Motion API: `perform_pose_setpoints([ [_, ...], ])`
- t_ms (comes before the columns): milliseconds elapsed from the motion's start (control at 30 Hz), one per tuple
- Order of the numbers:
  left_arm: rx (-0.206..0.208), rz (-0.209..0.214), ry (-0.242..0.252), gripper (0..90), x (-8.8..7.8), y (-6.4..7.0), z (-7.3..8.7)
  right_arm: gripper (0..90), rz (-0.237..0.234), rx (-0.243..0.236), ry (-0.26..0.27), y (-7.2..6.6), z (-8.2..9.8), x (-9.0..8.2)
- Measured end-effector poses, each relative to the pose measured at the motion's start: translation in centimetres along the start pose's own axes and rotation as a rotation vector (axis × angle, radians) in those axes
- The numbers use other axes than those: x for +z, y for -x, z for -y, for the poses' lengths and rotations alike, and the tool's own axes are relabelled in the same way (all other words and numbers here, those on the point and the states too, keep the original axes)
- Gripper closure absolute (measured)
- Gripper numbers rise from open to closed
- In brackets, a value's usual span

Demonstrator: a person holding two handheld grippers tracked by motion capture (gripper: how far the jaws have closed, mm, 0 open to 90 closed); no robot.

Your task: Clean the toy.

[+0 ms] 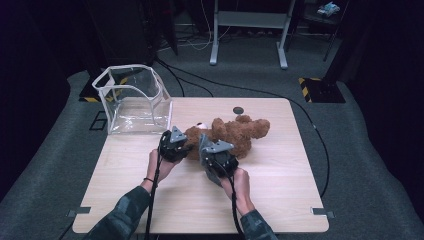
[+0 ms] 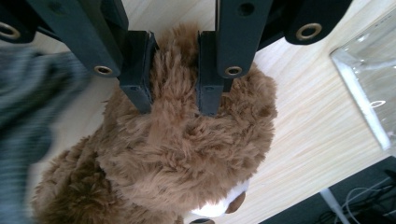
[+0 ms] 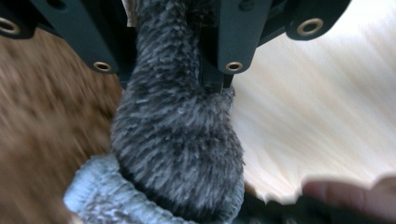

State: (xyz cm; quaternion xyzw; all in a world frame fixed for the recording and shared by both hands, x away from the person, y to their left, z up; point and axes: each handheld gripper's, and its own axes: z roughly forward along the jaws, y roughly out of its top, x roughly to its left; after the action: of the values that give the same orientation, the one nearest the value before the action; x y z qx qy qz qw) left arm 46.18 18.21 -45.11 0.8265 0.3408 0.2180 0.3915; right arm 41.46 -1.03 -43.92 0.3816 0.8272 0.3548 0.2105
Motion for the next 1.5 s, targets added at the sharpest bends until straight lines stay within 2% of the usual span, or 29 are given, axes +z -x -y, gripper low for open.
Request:
perform_pose_setpoints([
  [67, 0.000, 0.009, -0.001, 72.4, 0.0, -0.1, 0.0, 71.3, 0.011, 0.004, -0.006, 0.7, -0.9, 0.6],
  [100, 0.000, 0.005, 0.004, 72.8, 0.0, -0.1, 0.0, 71.3, 0.027, 0.050, -0.003, 1.0, -1.3, 0.8],
  [167, -0.002, 0.017, 0.007, 73.8, 0.0, -0.3, 0.0, 71.3, 0.056, 0.094, 0.000, 2.3, -1.4, 0.8],
  [300, -0.024, 0.049, 0.020, 75.1, 0.0, -0.7, 0.0, 71.3, 0.113, 0.207, 0.008, 5.4, -0.2, -0.1],
  [400, -0.028, 0.080, 0.025, 76.1, 0.1, -0.6, -0.3, 71.3, 0.141, 0.245, 0.011, 6.9, 0.6, -0.9],
  [433, -0.016, 0.076, 0.022, 76.4, 0.2, -0.4, -0.4, 71.2, 0.138, 0.247, 0.014, 7.0, 0.7, -1.1],
  [500, -0.016, 0.079, 0.023, 76.8, 0.3, -0.1, -0.6, 71.3, 0.127, 0.221, 0.025, 6.4, 0.5, -1.5],
  [533, -0.016, 0.079, 0.023, 77.0, 0.3, -0.1, -0.6, 71.3, 0.107, 0.197, 0.030, 5.8, 0.3, -1.6],
  [567, -0.014, 0.077, 0.027, 77.0, 0.4, -0.1, -0.7, 71.3, 0.107, 0.197, 0.030, 5.8, 0.3, -1.6],
  [600, -0.015, 0.086, 0.021, 77.7, 0.4, -0.1, -0.7, 71.3, 0.063, 0.155, 0.026, 4.3, -0.5, -1.6],
  [633, -0.015, 0.086, 0.021, 78.3, 0.4, -0.1, -0.7, 71.3, 0.063, 0.155, 0.026, 4.3, -0.5, -1.6],
  [667, -0.011, 0.088, 0.022, 78.3, 0.5, -0.1, -0.8, 71.3, 0.044, 0.137, 0.020, 3.5, -0.9, -1.4],
  [700, -0.009, 0.090, 0.024, 79.7, 0.5, -0.1, -0.8, 71.2, 0.006, 0.081, 0.012, 2.2, -1.9, -0.6],
  [733, -0.002, 0.090, 0.021, 80.1, 0.5, -0.1, -0.8, 71.2, 0.001, 0.082, 0.006, 1.8, -2.2, -0.2],
  [767, 0.000, 0.093, 0.021, 80.6, 0.5, -0.1, -0.8, 71.3, -0.002, 0.051, -0.003, 1.6, -2.5, 0.3],
  [800, 0.000, 0.093, 0.021, 80.9, 0.5, -0.1, -0.8, 71.3, -0.002, 0.048, -0.015, 1.6, -2.8, 0.8],
  [867, -0.002, 0.099, 0.014, 81.1, 0.5, -0.2, -0.8, 71.3, 0.000, 0.056, -0.027, 1.7, -2.9, 1.2],
  [900, -0.009, 0.097, 0.022, 81.3, 0.6, -0.3, -0.7, 71.4, 0.037, 0.083, -0.056, 2.4, -2.8, 1.7],
  [933, -0.008, 0.097, 0.020, 81.3, 0.6, -0.3, -0.7, 71.4, 0.051, 0.098, -0.056, 2.9, -2.6, 1.8],
  [967, -0.010, 0.100, 0.022, 81.3, 0.6, -0.4, -0.7, 71.4, 0.070, 0.134, -0.063, 3.4, -2.3, 1.7],
  [1000, -0.010, 0.105, 0.017, 81.3, 0.6, -0.4, -0.7, 71.4, 0.096, 0.151, -0.068, 4.2, -2.0, 1.5],
  [1033, -0.010, 0.105, 0.017, 81.3, 0.6, -0.4, -0.7, 71.4, 0.096, 0.151, -0.068, 4.2, -2.0, 1.5],
  [1067, -0.010, 0.108, 0.017, 81.3, 0.6, -0.5, -0.7, 71.4, 0.125, 0.203, -0.067, 5.8, -1.1, 0.9],
  [1133, -0.013, 0.116, 0.022, 81.2, 0.7, -0.3, -0.7, 71.4, 0.140, 0.225, -0.063, 6.7, -0.6, 0.3],
  [1167, -0.005, 0.107, 0.023, 81.3, 0.7, -0.3, -0.8, 71.3, 0.138, 0.229, -0.055, 6.9, -0.5, -0.1],
  [1233, -0.005, 0.110, 0.025, 81.2, 0.8, -0.2, -0.8, 71.3, 0.126, 0.220, -0.033, 6.6, -0.7, -0.9],
  [1367, -0.013, 0.115, 0.024, 81.3, 0.8, -0.3, -0.9, 71.2, 0.030, 0.171, -0.001, 5.0, -2.4, -1.3],
  [1433, -0.013, 0.120, 0.017, 81.2, 0.8, -0.3, -0.9, 71.2, 0.026, 0.149, -0.020, 4.3, -3.5, -0.8],
  [1500, -0.017, 0.118, 0.024, 81.3, 0.9, -0.4, -0.9, 71.2, 0.045, 0.141, -0.030, 4.7, -4.3, 0.0],
])
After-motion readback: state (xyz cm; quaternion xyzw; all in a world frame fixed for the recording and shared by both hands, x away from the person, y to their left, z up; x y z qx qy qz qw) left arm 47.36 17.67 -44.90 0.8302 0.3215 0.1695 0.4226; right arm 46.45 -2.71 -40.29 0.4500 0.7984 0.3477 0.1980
